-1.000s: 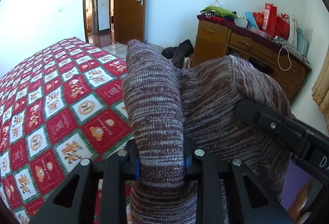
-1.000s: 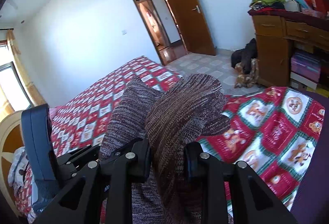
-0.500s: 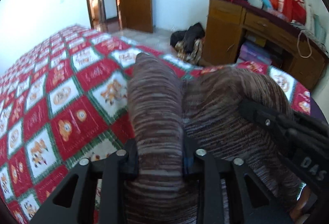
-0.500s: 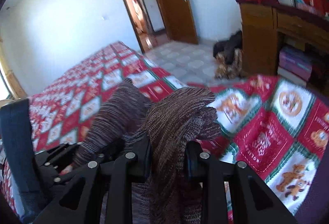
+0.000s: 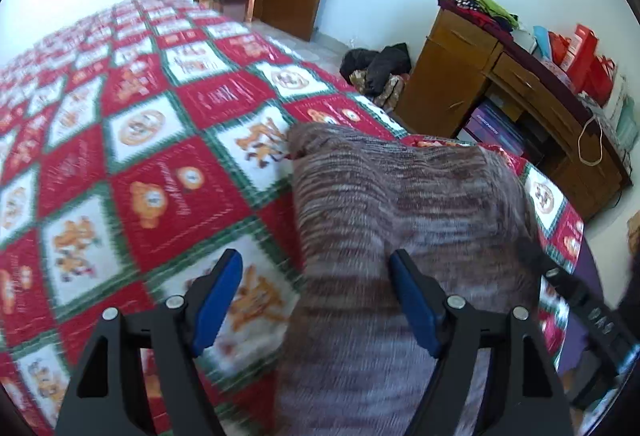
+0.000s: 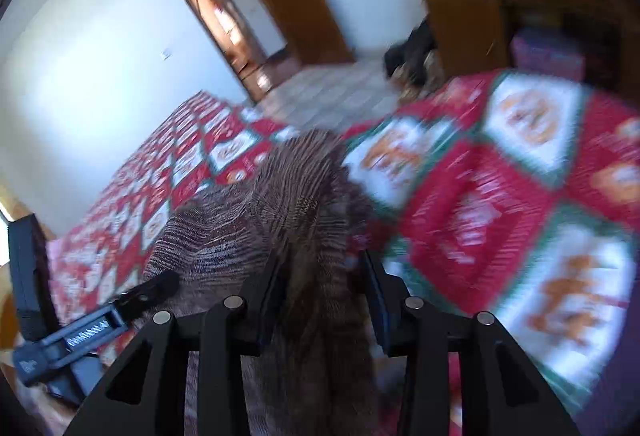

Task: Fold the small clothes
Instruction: 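Lower the folded sweater onto the quilt with both grippers and release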

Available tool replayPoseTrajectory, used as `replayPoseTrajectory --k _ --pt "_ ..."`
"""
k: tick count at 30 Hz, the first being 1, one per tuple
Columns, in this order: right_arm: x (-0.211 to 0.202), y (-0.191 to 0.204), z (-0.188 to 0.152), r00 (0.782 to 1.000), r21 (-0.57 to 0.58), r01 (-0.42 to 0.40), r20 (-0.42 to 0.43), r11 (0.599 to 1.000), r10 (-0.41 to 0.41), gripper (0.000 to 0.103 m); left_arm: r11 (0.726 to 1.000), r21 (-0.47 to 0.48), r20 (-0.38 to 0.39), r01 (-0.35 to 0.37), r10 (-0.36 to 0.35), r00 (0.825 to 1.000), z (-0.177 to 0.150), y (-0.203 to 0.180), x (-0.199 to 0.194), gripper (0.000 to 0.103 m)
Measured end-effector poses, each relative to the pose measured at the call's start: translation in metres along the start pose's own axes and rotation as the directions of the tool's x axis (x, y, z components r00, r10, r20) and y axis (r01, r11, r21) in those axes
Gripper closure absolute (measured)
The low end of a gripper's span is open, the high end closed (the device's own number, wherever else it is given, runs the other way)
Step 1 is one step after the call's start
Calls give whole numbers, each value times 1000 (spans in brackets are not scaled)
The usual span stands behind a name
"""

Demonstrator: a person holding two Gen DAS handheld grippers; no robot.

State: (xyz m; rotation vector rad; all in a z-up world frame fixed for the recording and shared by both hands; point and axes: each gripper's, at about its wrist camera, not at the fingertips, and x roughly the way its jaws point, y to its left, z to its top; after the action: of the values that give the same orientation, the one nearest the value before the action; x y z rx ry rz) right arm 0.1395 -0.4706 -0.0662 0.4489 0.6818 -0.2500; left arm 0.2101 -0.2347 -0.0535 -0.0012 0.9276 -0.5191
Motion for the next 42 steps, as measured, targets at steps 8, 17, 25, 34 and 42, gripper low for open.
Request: replayPoseTrajectory --k 8,17,25,34,42 --pt "-65 56 -38 997 -268 68 61 961 -53 67 994 101 28 -46 44 999 -21 -13 -17 25" --pt "-24 58 -76 986 -253 73 -127 965 -108 68 980 172 18 -103 102 995 -48 -20 -12 23" --pt "-43 51 -92 987 -147 108 -102 983 -123 68 972 197 49 -129 122 991 -60 -20 -27 21" --pt "-124 62 -106 989 -68 134 75 989 -129 37 962 239 189 -129 85 978 -81 -21 -92 15" --pt "-184 79 -112 969 -62 149 205 987 -134 27 960 229 329 -163 81 941 -95 -24 -156 0"
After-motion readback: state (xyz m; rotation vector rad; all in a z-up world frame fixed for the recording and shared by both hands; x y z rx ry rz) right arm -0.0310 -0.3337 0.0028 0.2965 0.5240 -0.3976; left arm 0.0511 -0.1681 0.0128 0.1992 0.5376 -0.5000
